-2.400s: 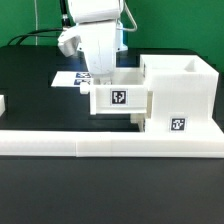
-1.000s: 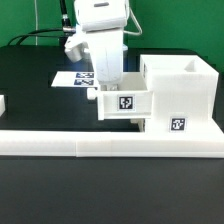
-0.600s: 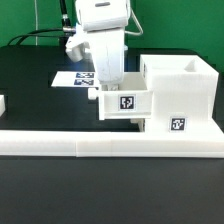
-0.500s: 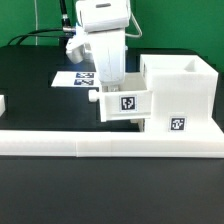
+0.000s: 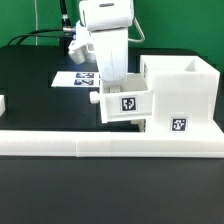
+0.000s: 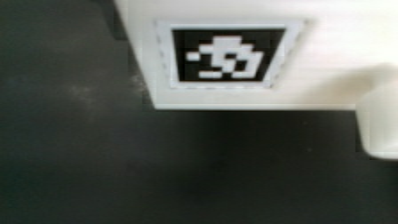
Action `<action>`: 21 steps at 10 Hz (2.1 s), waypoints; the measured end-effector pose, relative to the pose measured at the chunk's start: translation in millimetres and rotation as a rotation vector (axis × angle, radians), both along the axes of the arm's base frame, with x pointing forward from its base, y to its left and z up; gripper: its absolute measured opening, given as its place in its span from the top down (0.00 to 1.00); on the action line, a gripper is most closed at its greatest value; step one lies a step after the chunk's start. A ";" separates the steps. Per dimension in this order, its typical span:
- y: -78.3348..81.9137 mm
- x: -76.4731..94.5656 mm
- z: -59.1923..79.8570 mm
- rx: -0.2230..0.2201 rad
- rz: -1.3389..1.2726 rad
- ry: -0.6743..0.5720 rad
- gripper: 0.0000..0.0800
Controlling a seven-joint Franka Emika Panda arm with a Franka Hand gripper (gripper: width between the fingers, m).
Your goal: Assemble drawer
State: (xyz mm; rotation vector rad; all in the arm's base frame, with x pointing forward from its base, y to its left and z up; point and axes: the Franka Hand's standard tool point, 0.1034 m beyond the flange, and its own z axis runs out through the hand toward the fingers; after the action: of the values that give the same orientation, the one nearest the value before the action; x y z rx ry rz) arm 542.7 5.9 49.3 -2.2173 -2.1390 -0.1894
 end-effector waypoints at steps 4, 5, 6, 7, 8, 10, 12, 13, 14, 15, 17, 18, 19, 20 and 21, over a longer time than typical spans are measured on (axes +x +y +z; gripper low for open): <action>7.8 -2.2 1.4 0.000 -0.086 0.052 0.94; 6.6 -2.5 0.9 0.002 -0.091 0.053 0.94; 4.5 -2.7 0.6 0.002 -0.094 0.054 0.94; 4.6 -2.6 0.6 0.002 -0.093 0.054 0.94; 4.4 -2.8 0.4 0.002 -0.094 0.054 0.81; 5.0 -2.2 1.4 0.002 -0.097 0.053 0.64; 6.9 -0.1 4.3 0.001 -0.094 0.054 0.45; 6.3 1.6 8.6 -0.002 -0.093 0.057 0.25; 5.0 2.6 14.7 -0.007 -0.091 0.059 0.20; 2.4 3.1 25.3 -0.018 -0.089 0.063 0.20; -11.2 2.3 51.5 -0.046 -0.071 0.082 0.19; -20.7 3.5 63.0 -0.056 -0.070 0.095 0.19; -22.0 4.9 61.9 -0.053 -0.071 0.089 0.19; -21.6 4.1 60.2 -0.052 -0.071 0.093 0.19; -25.7 3.6 59.2 -0.033 -0.053 0.092 0.19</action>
Offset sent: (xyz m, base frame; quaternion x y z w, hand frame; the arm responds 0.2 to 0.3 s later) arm 0.0236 0.0218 0.0083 -0.0123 -0.0102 0.0324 0.9993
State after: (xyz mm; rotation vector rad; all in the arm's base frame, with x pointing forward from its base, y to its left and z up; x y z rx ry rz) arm 546.3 -19.8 108.5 -2.2549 -2.0527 -0.0529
